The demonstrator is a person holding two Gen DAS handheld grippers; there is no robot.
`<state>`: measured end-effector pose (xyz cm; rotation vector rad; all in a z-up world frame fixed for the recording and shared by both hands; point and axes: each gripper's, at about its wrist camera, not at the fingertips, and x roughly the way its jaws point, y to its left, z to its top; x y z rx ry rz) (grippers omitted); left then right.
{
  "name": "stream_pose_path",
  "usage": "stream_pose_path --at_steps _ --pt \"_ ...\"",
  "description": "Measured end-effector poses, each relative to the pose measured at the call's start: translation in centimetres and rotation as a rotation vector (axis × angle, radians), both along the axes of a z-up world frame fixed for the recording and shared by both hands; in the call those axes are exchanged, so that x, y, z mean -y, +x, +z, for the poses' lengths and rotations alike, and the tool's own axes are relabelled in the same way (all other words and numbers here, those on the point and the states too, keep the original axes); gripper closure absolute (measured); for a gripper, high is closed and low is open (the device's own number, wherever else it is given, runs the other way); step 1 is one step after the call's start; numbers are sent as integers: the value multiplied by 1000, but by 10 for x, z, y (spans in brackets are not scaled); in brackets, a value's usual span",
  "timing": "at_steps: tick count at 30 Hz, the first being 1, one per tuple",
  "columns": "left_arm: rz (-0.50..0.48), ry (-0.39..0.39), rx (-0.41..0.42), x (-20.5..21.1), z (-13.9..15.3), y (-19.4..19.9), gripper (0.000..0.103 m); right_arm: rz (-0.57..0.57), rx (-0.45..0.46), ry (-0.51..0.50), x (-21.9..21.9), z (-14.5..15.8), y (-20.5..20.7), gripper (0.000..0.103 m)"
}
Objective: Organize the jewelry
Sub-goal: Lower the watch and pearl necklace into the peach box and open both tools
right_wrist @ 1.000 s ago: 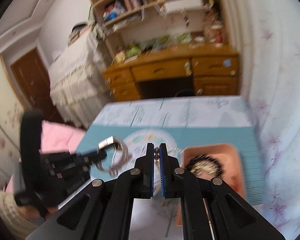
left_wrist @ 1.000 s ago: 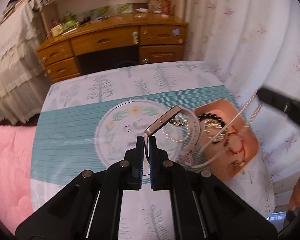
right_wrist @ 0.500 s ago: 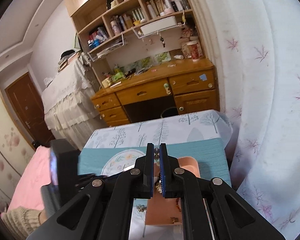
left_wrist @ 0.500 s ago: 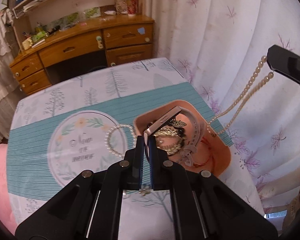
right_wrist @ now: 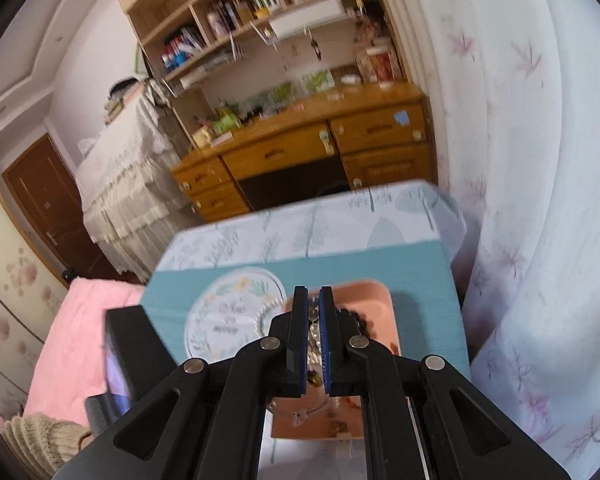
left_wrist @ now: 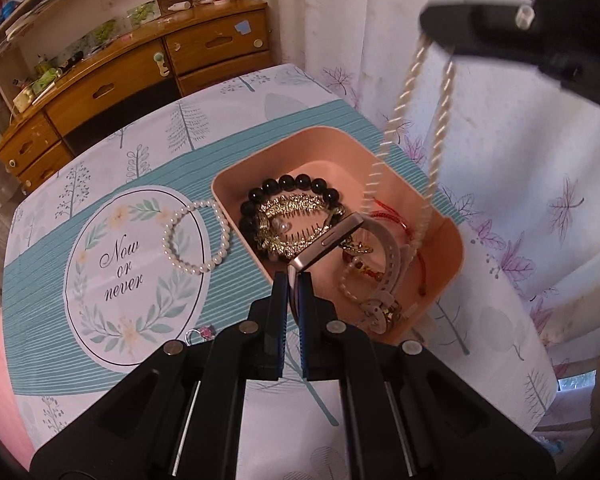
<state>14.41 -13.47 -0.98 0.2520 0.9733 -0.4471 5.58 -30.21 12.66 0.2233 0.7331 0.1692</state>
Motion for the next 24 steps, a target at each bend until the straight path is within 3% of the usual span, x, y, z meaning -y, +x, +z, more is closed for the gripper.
stream_pose_path --at_steps 11,18,24 --pt "13 -31 -30 -2 -10 4 100 64 -296 93 0 -98 35 97" --pt "1 -42 -62 1 -15 4 100 46 -342 114 5 -126 46 97" --pt "-1 -59 -81 1 -15 5 97 38 -333 112 5 -120 41 93"
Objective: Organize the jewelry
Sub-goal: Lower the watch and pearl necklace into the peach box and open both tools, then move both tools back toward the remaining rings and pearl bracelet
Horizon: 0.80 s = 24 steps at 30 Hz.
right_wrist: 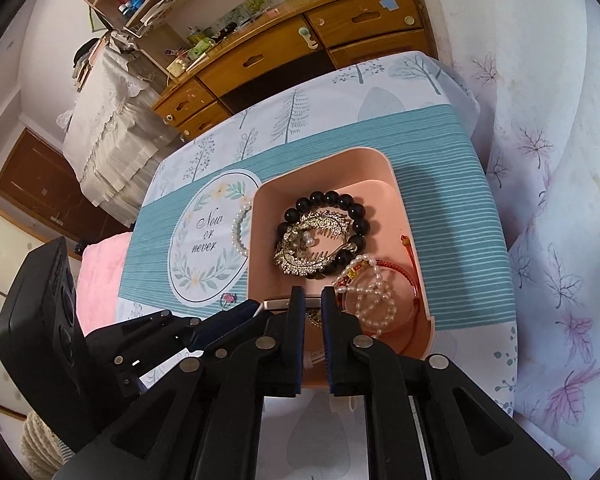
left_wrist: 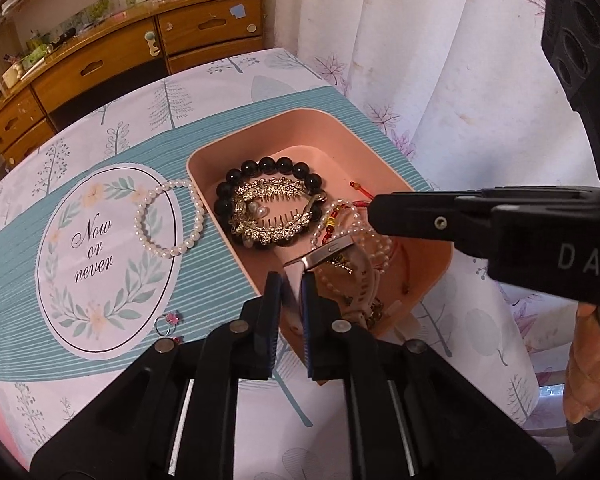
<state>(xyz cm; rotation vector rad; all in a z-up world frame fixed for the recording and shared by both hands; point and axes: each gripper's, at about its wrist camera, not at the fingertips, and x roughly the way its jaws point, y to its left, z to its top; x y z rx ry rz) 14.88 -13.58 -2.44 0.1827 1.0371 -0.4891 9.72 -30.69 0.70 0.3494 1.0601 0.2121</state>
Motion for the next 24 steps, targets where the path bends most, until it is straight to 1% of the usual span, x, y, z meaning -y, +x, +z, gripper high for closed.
stream_pose_path --at_steps 6,7,8,10,11,12,15,19,24 --pt "-9 -29 -32 -5 3 3 92 11 14 -6 -4 9 -7 92" --pt "-11 -32 -35 -6 4 2 90 12 16 -5 -3 11 -10 92" --pt "-5 -29 -31 -7 6 2 85 14 17 -6 -5 12 -10 92" --pt "12 -22 -18 -10 9 2 60 17 21 -5 -5 14 -12 92" --pt "19 -30 -11 -13 11 2 56 18 23 -6 -6 14 -13 92" --pt "29 -37 -1 -17 13 2 54 19 26 -5 -7 15 -13 92" --pt "50 -37 4 -24 17 4 54 22 30 -2 -8 17 -16 92" --pt "108 -54 5 -41 19 10 54 28 34 0 -9 19 -19 92" --pt "161 -59 -2 -63 19 17 54 63 35 2 -17 21 -23 92"
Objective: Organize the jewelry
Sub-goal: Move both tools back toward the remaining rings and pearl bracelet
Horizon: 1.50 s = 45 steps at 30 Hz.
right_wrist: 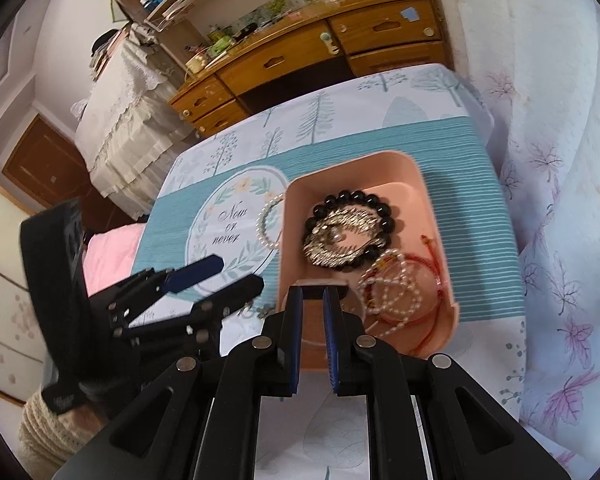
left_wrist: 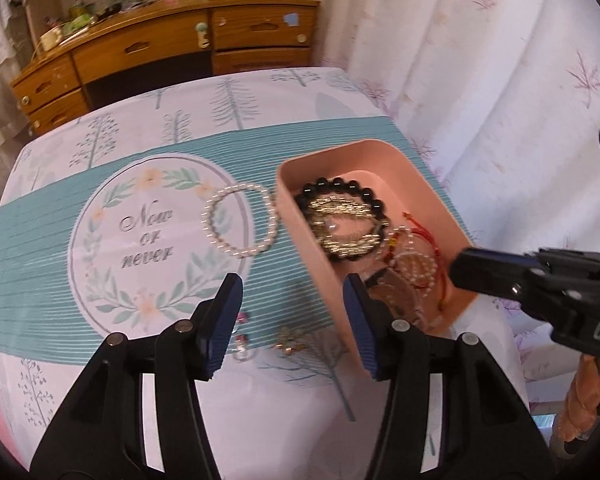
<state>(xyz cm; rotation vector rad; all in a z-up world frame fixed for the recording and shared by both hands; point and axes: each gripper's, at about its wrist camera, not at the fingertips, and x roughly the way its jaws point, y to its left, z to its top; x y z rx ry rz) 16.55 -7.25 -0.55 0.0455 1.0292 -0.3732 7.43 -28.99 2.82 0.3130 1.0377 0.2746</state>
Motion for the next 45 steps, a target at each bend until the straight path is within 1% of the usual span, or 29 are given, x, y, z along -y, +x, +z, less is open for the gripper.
stream_pose_path --at_steps 6,8,12,14,16,19,20,27,30,33,36,39,42,45 --pt "53 -1 -9 -27 -5 2 54 67 -34 75 -14 -11 -2 92" --pt "77 -5 -21 -37 -9 3 54 86 -42 74 -22 -15 -2 92" --pt "114 -8 -40 -53 -15 4 54 92 -71 52 -29 -30 2 93" --pt "128 -10 -40 -60 -16 5 54 91 -76 43 -31 -37 3 95" --pt "139 -12 -39 -64 -17 6 54 87 -75 23 -33 -42 4 98" --pt "154 -15 -45 -70 -19 6 54 74 -85 -26 -36 -49 9 98" --pt "157 -16 -47 -72 -21 7 54 74 -89 -28 -37 -51 9 98" --pt "150 3 -67 -74 -31 7 54 59 -81 -102 -45 -56 15 98" --pt "136 14 -78 -73 -36 6 54 52 -95 -104 -47 -60 19 98" --pt "130 20 -78 -72 -38 8 54 42 -88 -108 -49 -58 20 98" --pt "139 12 -75 -74 -38 18 54 18 -61 -144 -51 -51 21 98" --pt "158 -6 -77 -76 -37 32 54 3 -33 -122 -49 -39 22 98" --pt "167 -28 -102 -75 -39 53 54 9 -1 -127 -51 -25 20 98" --pt "170 -49 -142 -70 -43 74 54 41 17 -109 -59 -13 17 98"
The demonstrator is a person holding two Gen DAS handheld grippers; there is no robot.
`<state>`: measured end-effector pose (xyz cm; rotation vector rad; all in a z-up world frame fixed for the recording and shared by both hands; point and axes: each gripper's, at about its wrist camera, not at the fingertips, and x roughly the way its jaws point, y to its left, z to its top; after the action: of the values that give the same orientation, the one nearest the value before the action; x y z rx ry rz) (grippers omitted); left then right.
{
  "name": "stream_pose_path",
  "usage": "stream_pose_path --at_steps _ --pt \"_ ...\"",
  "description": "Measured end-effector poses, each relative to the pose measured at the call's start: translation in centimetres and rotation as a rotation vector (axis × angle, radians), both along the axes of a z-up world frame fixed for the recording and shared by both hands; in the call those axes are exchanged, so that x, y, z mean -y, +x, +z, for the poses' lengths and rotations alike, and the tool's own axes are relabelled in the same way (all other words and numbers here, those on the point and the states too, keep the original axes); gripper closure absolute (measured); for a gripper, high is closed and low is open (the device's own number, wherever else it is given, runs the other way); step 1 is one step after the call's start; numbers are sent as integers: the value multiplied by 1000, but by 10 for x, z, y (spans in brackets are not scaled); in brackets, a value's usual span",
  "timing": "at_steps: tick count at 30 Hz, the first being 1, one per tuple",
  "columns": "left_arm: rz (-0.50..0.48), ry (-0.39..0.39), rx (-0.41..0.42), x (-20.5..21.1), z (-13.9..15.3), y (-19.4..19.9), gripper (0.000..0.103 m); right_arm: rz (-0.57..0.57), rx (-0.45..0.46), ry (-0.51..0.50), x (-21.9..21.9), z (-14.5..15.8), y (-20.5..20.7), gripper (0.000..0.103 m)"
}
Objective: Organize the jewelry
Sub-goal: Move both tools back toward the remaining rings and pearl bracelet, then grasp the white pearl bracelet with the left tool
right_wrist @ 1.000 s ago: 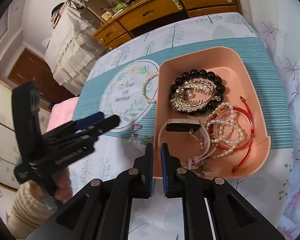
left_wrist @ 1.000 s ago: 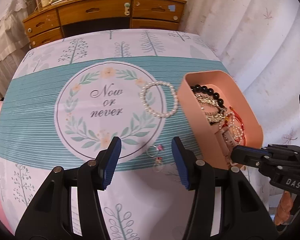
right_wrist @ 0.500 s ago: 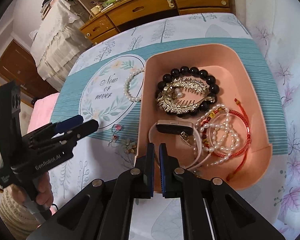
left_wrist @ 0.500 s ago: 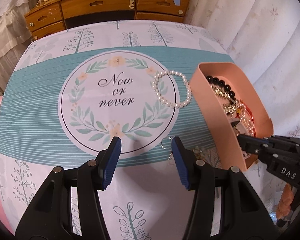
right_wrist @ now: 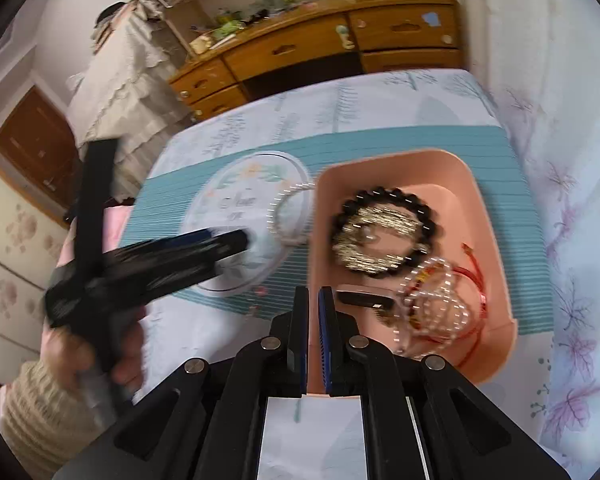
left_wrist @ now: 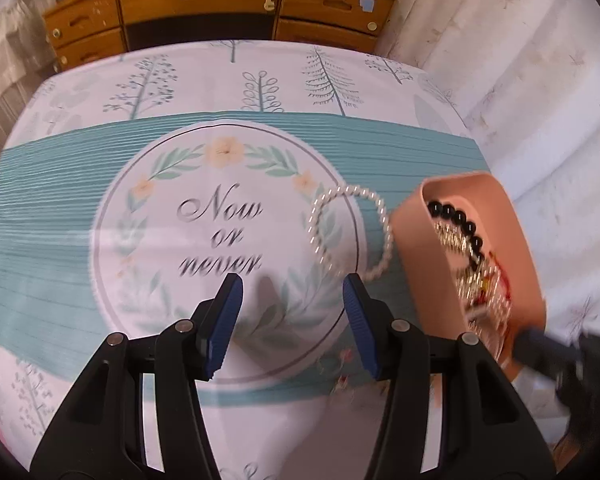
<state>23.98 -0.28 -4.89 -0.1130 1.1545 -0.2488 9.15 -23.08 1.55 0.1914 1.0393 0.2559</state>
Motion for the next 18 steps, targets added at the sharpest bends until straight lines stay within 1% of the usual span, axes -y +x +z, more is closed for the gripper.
stream_pose_path --at_steps 5,8,10,14,15,17,18 --pt "1 30 -63 14 -11 29 56 58 4 5 -22 11 -1 98" --pt "0 41 -106 21 -20 40 63 78 3 9 -31 12 -3 98" --pt "-3 74 -93 27 -20 44 67 86 2 14 -34 11 -3 98" --pt "-15 134 -98 39 -21 52 68 96 -14 18 -38 8 -2 98" --pt "-16 147 -97 41 -22 54 71 100 -20 20 -39 6 -2 98" --pt "-28 194 -80 48 -22 56 88 109 -36 27 -40 2 -1 98" --pt "-39 182 -83 50 -22 57 98 113 -44 30 -42 -1 1 98"
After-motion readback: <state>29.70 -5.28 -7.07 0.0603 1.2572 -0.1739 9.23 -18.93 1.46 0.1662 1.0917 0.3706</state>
